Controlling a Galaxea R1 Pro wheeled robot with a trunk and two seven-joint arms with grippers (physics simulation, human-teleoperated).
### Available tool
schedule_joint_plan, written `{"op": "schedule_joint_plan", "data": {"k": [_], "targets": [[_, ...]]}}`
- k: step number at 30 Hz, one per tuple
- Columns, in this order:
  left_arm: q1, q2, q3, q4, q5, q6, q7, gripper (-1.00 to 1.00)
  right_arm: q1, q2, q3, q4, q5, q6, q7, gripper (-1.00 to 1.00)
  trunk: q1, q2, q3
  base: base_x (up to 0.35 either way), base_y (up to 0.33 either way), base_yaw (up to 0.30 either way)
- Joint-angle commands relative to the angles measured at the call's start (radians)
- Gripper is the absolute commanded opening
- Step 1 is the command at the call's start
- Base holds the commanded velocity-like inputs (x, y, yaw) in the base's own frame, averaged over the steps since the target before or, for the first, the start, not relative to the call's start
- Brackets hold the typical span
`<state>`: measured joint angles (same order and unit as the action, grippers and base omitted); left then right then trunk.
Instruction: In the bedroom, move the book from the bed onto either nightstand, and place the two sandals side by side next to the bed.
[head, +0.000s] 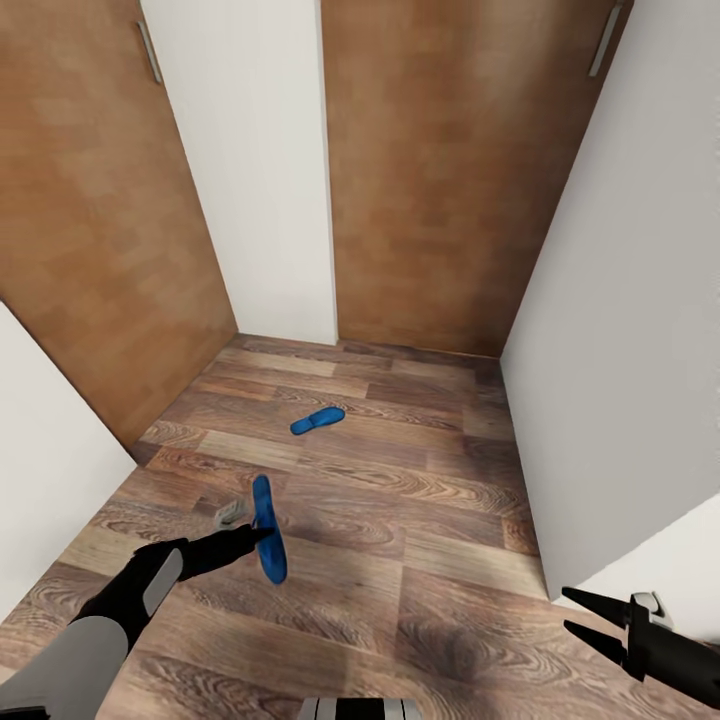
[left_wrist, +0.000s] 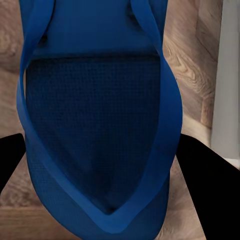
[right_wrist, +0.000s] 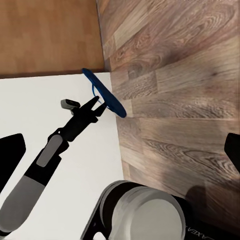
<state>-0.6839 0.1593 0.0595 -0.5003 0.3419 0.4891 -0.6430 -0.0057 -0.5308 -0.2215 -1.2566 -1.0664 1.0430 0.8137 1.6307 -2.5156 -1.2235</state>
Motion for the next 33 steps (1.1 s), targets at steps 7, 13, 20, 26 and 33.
{"op": "schedule_joint_plan", "data": {"k": [7,13,20,26,33], "targets": [[0.000,-0.006,0.000,0.002,0.004,0.006,0.000,-1.00,0.000,0.000,-0.001,0.000,0.013,0.004,0.005,1.00,-0.003,0.001,0.026,0.000,0.000,0.000],[0.001,-0.011,-0.001,0.040,0.000,-0.001,-0.003,-1.00,0.000,0.002,0.002,0.001,0.081,-0.005,0.002,1.00,-0.006,0.003,0.050,0.000,0.000,0.000],[0.001,0.029,0.000,0.180,-0.004,-0.104,-0.098,-1.00,0.000,0.043,0.002,0.172,0.395,-0.230,0.010,1.00,-0.009,0.004,0.077,0.000,0.000,0.000],[0.006,0.148,-0.002,0.371,-0.007,-0.249,-0.419,-1.00,0.000,0.047,0.003,0.326,0.432,-0.419,0.052,1.00,-0.012,0.006,0.100,0.000,0.000,0.000],[0.008,0.165,-0.010,0.469,-0.053,-0.372,-0.611,-1.00,0.000,0.048,0.033,0.423,0.437,-0.520,0.167,1.00,-0.015,0.007,0.127,0.000,0.000,0.000]]}}
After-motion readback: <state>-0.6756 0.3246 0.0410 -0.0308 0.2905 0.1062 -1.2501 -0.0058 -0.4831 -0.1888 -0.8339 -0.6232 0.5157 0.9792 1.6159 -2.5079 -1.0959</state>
